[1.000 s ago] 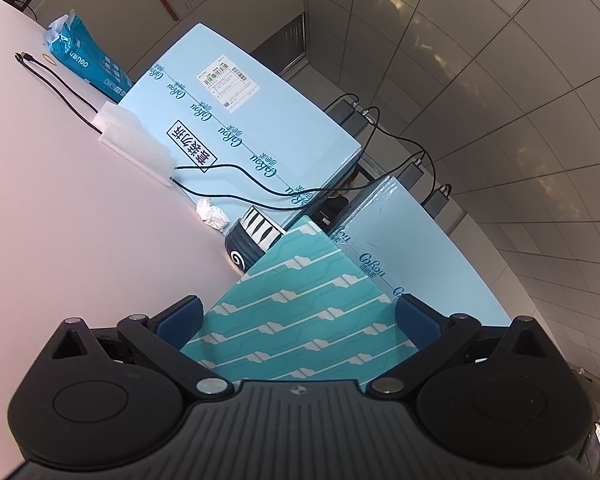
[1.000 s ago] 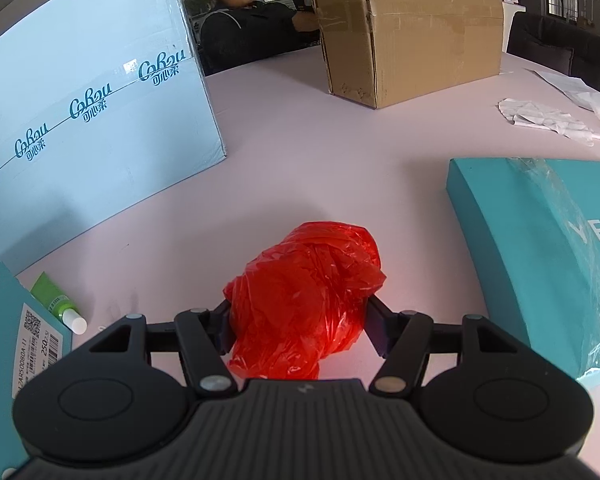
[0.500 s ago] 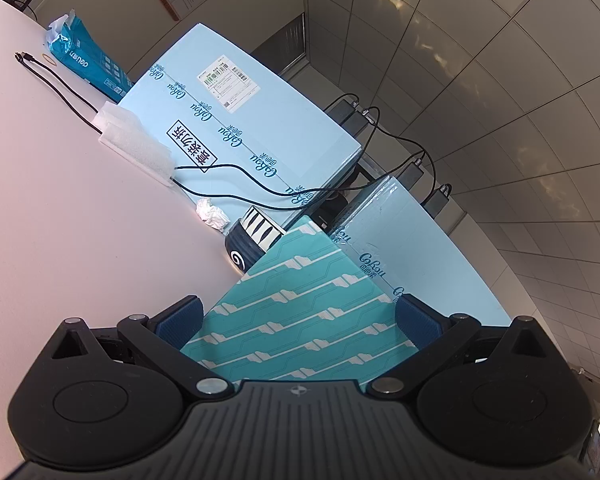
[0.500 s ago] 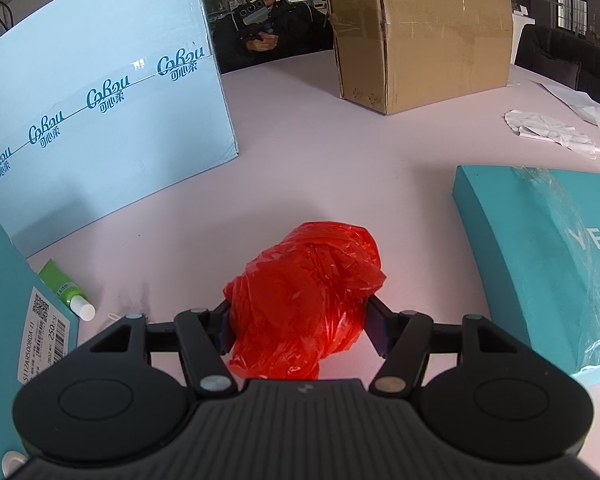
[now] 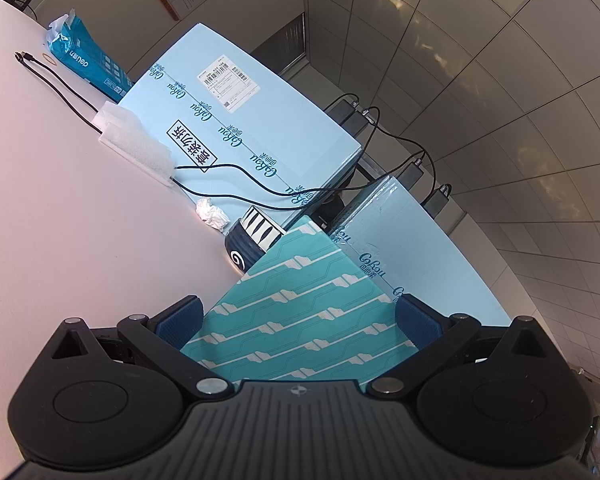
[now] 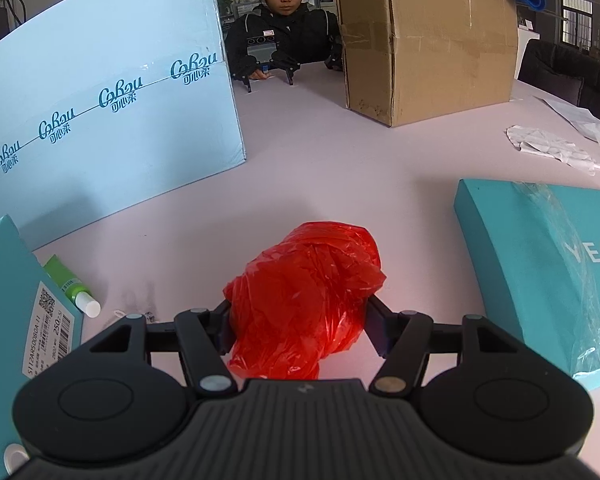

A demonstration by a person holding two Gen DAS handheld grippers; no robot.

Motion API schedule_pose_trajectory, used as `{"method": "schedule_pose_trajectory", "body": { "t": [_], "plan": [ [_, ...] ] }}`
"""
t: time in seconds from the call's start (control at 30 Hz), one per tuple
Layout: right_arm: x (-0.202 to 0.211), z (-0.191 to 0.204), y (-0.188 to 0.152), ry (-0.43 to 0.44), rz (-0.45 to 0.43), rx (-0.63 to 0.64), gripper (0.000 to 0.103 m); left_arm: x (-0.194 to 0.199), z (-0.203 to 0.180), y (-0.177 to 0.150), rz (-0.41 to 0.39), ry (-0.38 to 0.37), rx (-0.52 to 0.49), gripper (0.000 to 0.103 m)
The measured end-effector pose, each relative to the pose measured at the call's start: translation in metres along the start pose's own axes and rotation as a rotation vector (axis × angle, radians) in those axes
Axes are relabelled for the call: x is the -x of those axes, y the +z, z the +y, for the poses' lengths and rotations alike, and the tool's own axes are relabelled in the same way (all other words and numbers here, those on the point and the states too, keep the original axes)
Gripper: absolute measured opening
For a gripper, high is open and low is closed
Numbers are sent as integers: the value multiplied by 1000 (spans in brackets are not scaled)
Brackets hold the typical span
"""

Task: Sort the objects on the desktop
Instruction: 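Lift the red plastic bag with the right gripper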

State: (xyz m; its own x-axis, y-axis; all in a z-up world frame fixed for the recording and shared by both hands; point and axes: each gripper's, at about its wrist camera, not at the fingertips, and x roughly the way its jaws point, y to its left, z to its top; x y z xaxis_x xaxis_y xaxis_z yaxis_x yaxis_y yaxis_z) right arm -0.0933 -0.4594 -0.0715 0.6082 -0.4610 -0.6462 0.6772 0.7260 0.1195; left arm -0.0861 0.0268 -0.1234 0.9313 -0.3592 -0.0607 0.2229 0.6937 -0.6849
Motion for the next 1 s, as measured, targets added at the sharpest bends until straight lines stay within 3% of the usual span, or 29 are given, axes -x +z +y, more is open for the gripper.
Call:
{"method": "schedule_pose_trajectory", "body": {
  "t": [1.0],
  "plan": [
    [25, 13, 3, 120, -3, -2, 65, 0, -2, 0, -1, 6, 2, 103]
  ]
}}
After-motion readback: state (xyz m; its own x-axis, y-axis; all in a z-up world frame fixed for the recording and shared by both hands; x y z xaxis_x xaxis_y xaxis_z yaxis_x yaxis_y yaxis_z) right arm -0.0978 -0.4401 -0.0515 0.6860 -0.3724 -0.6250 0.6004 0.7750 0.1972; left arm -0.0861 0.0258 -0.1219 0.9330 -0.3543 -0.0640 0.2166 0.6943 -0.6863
